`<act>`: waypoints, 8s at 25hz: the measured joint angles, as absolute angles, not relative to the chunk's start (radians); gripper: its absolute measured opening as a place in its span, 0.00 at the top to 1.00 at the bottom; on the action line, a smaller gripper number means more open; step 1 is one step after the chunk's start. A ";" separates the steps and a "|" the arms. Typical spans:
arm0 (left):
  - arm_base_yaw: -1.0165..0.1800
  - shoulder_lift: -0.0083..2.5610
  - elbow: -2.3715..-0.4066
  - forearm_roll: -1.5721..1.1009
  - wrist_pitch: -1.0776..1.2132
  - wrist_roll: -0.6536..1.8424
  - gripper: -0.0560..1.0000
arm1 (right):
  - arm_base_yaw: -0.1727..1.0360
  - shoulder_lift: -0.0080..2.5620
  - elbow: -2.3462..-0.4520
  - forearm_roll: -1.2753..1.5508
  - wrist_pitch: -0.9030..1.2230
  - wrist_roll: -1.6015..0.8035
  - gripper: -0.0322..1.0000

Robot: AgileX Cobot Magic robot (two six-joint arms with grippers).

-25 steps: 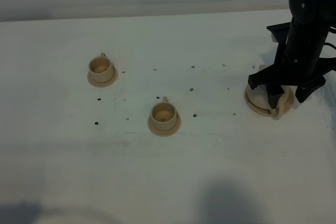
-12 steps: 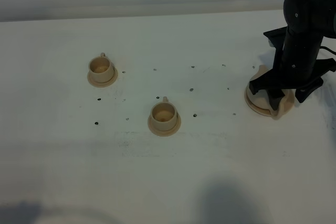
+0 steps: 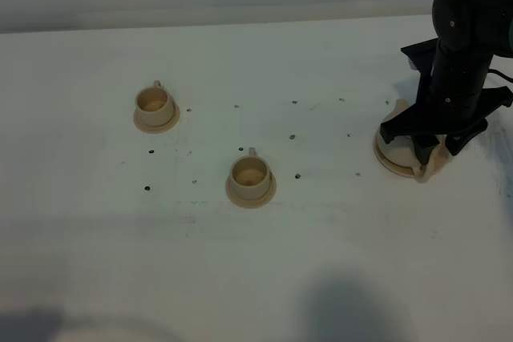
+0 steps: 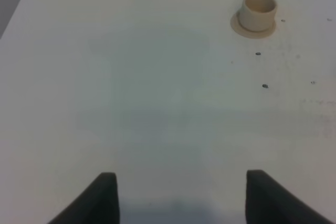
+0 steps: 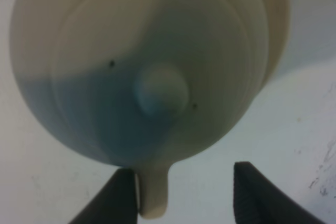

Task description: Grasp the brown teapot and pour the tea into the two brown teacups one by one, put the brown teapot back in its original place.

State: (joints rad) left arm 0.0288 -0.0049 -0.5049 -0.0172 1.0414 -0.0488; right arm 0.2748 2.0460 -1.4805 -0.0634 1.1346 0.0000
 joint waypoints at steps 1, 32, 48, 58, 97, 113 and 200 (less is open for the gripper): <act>0.029 -0.005 -0.505 -0.017 1.041 -0.049 0.45 | 0.275 2.046 -1.480 -0.063 1.135 0.000 0.55; 0.029 -0.005 -0.505 -0.017 1.041 -0.049 0.45 | 0.275 2.066 -1.480 -0.060 1.136 -0.079 0.62; 0.029 -0.005 -0.505 -0.017 1.041 -0.049 0.45 | 0.275 2.066 -1.478 -0.063 1.134 -0.116 0.85; 0.029 -0.005 -0.505 -0.017 1.041 -0.049 0.45 | 0.275 2.064 -1.478 -0.066 1.141 -0.118 0.85; 0.029 -0.005 -0.505 -0.017 1.041 -0.049 0.45 | 0.494 2.154 -1.870 -0.079 1.079 -0.197 0.85; 0.029 -0.005 -0.505 -0.017 1.041 -0.049 0.45 | 0.662 2.491 -2.387 -0.128 1.229 -0.333 0.85; 0.029 -0.005 -0.505 -0.017 1.041 -0.049 0.45 | 0.832 2.604 -2.364 -0.798 0.889 -0.546 0.85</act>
